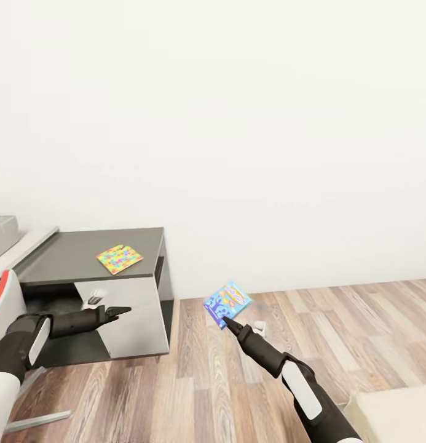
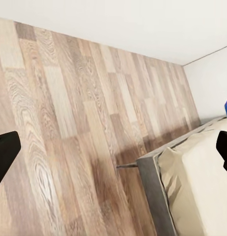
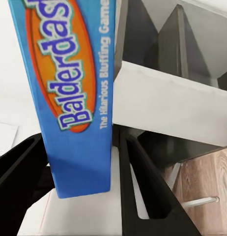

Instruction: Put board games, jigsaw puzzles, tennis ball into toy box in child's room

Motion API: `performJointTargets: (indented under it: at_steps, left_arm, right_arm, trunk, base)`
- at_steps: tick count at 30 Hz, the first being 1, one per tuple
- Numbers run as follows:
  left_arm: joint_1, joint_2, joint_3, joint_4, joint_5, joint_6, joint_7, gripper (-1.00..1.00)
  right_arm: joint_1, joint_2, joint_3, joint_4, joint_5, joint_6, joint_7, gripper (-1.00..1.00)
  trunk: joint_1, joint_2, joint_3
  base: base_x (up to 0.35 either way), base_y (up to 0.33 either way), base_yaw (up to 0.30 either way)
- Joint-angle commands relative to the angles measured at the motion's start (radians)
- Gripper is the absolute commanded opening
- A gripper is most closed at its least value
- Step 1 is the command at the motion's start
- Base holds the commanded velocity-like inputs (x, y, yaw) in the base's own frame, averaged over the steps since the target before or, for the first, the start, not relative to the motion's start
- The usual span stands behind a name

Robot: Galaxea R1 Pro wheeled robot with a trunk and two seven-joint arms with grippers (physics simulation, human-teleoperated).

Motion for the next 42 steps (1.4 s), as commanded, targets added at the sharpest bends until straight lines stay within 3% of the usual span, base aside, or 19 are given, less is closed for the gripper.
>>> performJointTargets:
  at_steps: [1,7,19,42]
  left_arm:
    - [-0.001,0.0,0.001,0.0,0.004,0.009,-0.001,1.0]
    - [-0.001,0.001,0.002,0.0,0.005,0.009,-0.001,1.0]
    - [-0.001,0.0,0.001,0.0,0.004,0.009,0.002,1.0]
    - [-0.001,-0.001,0.001,0.0,0.003,0.009,0.005,1.0]
  right_arm:
    - [0.0,0.0,-0.001,0.0,-0.01,0.008,-0.002,-1.0]
    - [0.0,0.001,-0.001,0.0,-0.01,0.008,-0.002,-1.0]
    - [0.0,0.001,-0.001,0.0,-0.01,0.008,-0.002,-1.0]
    - [0.0,0.0,0.002,0.001,-0.01,-0.051,0.0,-1.0]
  trunk:
    - [0.0,0.0,0.0]
    - [0.0,0.0,0.002]
    - [-0.046,0.084,0.045]
    - [-0.134,0.245,0.117]
  base:
    - [0.0,-0.083,0.291]
    - [0.0,-0.027,0.291]
    - [0.0,-0.002,0.272]
    - [0.0,0.0,0.015]
